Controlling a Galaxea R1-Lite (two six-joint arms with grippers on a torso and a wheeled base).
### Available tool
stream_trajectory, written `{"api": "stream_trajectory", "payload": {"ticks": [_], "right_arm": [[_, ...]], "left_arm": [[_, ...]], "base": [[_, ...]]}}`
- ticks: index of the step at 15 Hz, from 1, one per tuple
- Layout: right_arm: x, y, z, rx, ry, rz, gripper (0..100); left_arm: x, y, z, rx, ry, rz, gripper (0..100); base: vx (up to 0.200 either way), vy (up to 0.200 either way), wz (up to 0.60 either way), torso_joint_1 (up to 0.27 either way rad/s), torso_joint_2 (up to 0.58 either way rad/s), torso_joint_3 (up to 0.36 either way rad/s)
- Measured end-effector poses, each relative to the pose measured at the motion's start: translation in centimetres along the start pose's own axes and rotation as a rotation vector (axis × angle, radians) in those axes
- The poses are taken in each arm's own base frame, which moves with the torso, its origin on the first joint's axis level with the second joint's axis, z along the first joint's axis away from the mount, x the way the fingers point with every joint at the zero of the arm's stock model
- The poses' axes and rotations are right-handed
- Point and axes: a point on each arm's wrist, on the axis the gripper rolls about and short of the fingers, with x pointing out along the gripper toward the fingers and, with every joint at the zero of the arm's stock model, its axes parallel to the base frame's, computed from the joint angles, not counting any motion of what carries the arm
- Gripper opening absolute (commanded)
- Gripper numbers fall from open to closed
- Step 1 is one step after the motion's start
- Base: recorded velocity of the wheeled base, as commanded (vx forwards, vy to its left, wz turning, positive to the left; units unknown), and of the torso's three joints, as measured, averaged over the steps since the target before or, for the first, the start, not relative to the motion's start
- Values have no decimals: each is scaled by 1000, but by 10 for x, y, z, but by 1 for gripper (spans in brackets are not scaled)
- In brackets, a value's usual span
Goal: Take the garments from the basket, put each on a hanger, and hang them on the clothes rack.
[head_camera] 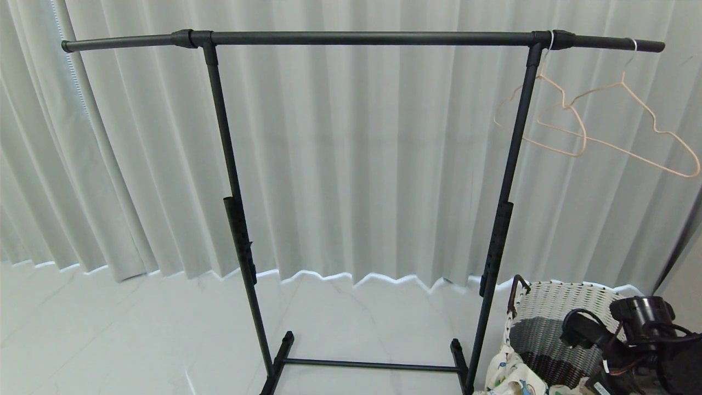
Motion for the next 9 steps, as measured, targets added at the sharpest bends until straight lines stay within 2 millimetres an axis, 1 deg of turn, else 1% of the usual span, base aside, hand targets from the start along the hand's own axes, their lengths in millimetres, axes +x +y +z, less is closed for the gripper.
{"api": "stream_trajectory", "payload": {"ticks": [3, 5, 7, 9], "right_arm": [[-17, -2, -9, 20, -3, -34, 0], [-33, -5, -17, 45, -18, -65, 0], [-52, -9, -22, 65, -26, -86, 0], [-75, -14, -25, 79, -13, -88, 0]], "left_arm": [[0, 0, 0, 0, 0, 0, 100], [0, 0, 0, 1, 0, 0, 100], [0, 0, 0, 3, 0, 0, 100], [0, 0, 0, 3, 0, 0, 100]], "base": [[0, 0, 0, 0, 0, 0], [0, 0, 0, 0, 0, 0], [0, 0, 0, 0, 0, 0], [0, 0, 0, 0, 0, 0]]}}
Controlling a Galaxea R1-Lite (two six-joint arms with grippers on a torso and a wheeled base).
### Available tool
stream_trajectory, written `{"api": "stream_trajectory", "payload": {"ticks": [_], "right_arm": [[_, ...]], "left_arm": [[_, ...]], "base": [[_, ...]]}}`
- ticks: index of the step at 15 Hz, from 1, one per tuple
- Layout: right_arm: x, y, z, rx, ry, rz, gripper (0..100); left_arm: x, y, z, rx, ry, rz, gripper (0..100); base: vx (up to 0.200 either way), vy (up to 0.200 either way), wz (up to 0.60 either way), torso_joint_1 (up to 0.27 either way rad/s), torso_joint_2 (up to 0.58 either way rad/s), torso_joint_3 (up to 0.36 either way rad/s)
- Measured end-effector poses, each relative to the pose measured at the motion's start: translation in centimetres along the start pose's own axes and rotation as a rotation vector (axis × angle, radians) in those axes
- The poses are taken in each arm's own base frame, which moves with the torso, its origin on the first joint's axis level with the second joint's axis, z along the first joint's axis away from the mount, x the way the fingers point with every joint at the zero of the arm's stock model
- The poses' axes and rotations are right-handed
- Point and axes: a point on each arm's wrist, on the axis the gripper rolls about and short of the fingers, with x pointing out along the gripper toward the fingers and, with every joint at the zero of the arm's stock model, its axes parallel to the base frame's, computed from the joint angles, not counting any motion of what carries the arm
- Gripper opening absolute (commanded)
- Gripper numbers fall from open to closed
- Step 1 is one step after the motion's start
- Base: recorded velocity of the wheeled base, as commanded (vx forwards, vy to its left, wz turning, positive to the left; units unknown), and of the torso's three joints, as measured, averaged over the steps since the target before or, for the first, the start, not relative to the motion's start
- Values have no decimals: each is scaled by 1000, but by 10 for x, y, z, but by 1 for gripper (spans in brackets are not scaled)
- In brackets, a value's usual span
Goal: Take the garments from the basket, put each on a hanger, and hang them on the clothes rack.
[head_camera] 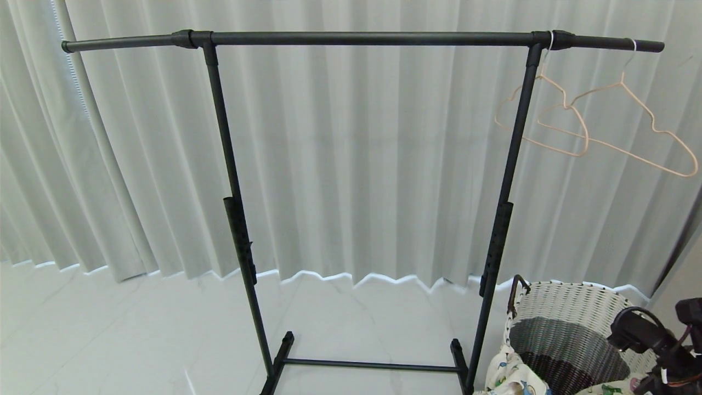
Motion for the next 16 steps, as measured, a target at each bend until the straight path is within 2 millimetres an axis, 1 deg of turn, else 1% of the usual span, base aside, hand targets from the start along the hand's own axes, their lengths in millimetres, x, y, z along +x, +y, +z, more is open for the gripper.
{"api": "stream_trajectory", "payload": {"ticks": [2, 3, 4, 7, 8, 12, 16], "right_arm": [[-28, -11, 4, 11, 21, 8, 0], [-45, -18, 10, 21, 20, 7, 0], [-66, -28, 18, 34, 11, 1, 0], [-128, -48, 33, 63, -96, -58, 0], [-143, -51, 35, 65, -141, -77, 0], [-186, -54, 43, 32, -249, -91, 0], [-215, -50, 48, -11, -281, -18, 0]], "left_arm": [[0, 0, 0, 0, 0, 0, 100], [0, 0, 0, 0, 0, 0, 100], [0, 0, 0, -1, 0, 0, 100], [0, 0, 0, -2, 0, 0, 100], [0, 0, 0, -3, 0, 0, 100], [0, 0, 0, -3, 0, 0, 100], [0, 0, 0, -5, 0, 0, 100]], "base": [[0, 0, 0, 0, 0, 0], [0, 0, 0, 0, 0, 0], [0, 0, 0, 0, 0, 0], [-200, 0, 0, 4, 1, 2], [-200, 0, 0, -2, 7, 2], [-200, 0, 0, 1, 0, 2], [-200, 0, 0, 2, 4, 4]]}}
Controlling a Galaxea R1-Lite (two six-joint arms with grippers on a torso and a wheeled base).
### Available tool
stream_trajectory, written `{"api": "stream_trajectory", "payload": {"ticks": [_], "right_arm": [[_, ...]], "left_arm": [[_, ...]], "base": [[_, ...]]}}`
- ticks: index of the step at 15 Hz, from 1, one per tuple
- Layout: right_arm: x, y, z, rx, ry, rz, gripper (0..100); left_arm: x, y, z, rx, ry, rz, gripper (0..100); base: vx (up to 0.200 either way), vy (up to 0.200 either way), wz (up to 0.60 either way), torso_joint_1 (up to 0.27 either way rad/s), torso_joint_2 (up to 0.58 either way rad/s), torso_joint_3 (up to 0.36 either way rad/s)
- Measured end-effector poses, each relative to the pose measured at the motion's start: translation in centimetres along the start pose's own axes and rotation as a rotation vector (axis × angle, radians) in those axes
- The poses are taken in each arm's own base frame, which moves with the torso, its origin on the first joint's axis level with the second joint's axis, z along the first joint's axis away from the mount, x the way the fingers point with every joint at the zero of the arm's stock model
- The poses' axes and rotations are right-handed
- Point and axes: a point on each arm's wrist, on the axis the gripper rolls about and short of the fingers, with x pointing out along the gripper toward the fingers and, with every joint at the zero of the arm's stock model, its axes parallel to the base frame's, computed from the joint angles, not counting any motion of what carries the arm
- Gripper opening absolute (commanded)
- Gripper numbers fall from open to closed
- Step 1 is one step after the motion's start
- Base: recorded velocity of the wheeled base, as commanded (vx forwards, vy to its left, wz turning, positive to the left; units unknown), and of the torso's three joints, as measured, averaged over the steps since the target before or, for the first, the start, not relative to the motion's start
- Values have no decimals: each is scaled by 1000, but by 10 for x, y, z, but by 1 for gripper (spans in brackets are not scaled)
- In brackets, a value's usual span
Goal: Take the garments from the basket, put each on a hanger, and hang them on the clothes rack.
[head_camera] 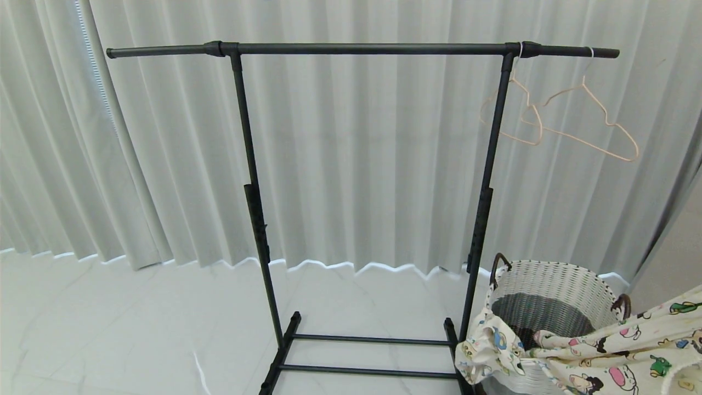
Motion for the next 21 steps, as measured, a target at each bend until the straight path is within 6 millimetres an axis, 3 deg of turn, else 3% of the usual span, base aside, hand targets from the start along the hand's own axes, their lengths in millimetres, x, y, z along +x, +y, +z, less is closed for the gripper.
{"api": "stream_trajectory", "payload": {"ticks": [4, 9, 14, 18, 19, 21], "right_arm": [[-24, 3, 11, -20, -42, 79, 0], [-27, 24, 42, 57, -139, 275, 0], [-2, 71, 92, 62, -206, 445, 0], [20, 107, 114, 56, -243, 505, 0], [22, 113, 121, 86, -272, 520, 0], [26, 125, 133, 125, -329, 547, 0]], "left_arm": [[0, 0, 0, 15, 0, 0, 100], [0, 0, 0, 18, 0, 0, 100], [0, 0, 0, -34, 0, 12, 100], [0, -1, 1, -5, -4, -29, 100], [-1, -1, 6, -14, -14, -68, 100], [-3, 0, 43, -66, -70, -139, 100]], "base": [[0, 0, 0, 0, 0, 0], [0, 0, 0, 0, 0, 0], [0, 0, 0, 0, 0, 0], [0, 0, 0, 0, 0, 0], [0, 0, 0, 0, 0, 0], [0, 0, 0, 0, 0, 0]]}}
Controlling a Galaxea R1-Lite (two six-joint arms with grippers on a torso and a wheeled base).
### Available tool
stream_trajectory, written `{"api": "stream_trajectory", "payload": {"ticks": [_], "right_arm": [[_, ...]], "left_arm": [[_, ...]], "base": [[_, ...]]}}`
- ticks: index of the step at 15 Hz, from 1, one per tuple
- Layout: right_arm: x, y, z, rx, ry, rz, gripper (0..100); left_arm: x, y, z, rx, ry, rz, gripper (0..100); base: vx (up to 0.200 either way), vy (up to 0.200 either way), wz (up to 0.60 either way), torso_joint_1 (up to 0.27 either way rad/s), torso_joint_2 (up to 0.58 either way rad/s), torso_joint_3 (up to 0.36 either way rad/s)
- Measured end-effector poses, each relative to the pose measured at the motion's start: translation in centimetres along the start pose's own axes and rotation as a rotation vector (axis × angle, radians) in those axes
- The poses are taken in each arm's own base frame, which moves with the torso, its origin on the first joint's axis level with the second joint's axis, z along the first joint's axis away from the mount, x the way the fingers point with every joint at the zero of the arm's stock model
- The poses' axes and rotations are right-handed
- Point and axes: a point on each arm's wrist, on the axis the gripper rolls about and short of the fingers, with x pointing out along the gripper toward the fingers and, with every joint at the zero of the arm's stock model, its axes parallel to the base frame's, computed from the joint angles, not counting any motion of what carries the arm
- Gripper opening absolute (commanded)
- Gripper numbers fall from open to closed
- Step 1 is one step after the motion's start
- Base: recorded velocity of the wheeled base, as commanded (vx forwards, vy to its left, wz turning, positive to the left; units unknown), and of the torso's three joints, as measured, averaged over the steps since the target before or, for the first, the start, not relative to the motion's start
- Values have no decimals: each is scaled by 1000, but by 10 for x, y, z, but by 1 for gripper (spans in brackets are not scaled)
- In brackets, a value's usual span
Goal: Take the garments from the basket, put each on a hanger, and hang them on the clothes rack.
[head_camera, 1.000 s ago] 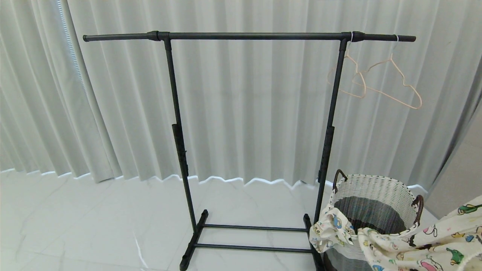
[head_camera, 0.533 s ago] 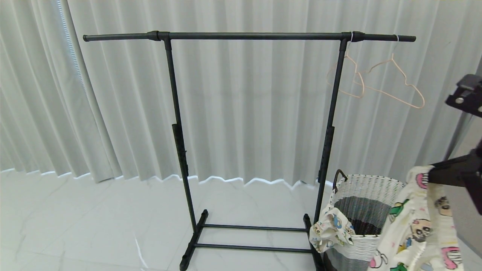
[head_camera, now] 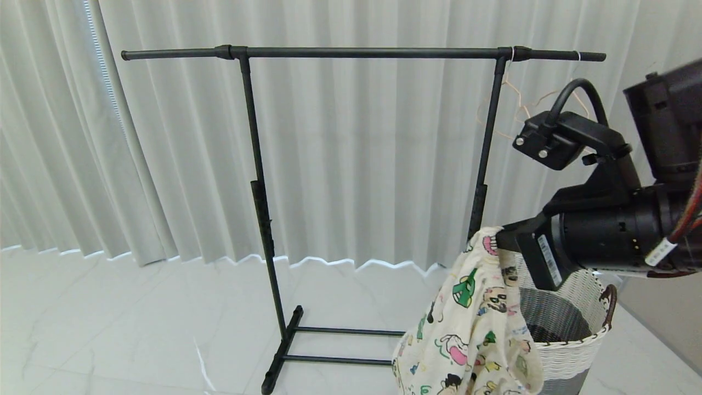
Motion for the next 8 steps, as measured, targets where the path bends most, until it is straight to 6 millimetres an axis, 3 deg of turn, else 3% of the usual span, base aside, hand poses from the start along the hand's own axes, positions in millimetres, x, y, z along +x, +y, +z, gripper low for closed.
{"api": "stream_trajectory", "payload": {"ticks": [2, 5, 6, 8], "right_arm": [[8, 4, 4, 2, -33, 10, 0], [21, 7, 14, 24, -114, 18, 0], [26, 8, 16, 33, -129, 18, 0], [33, 9, 18, 37, -148, 20, 0]], "left_arm": [[12, 0, 52, -41, -20, -55, 100], [60, 1, 127, -85, 7, -195, 100], [84, -3, 143, -99, 34, -278, 100], [126, -23, 153, -118, 115, -422, 100]], "base": [[0, 0, 0, 0, 0, 0], [0, 0, 0, 0, 0, 0], [0, 0, 0, 0, 0, 0], [0, 0, 0, 0, 0, 0]]}}
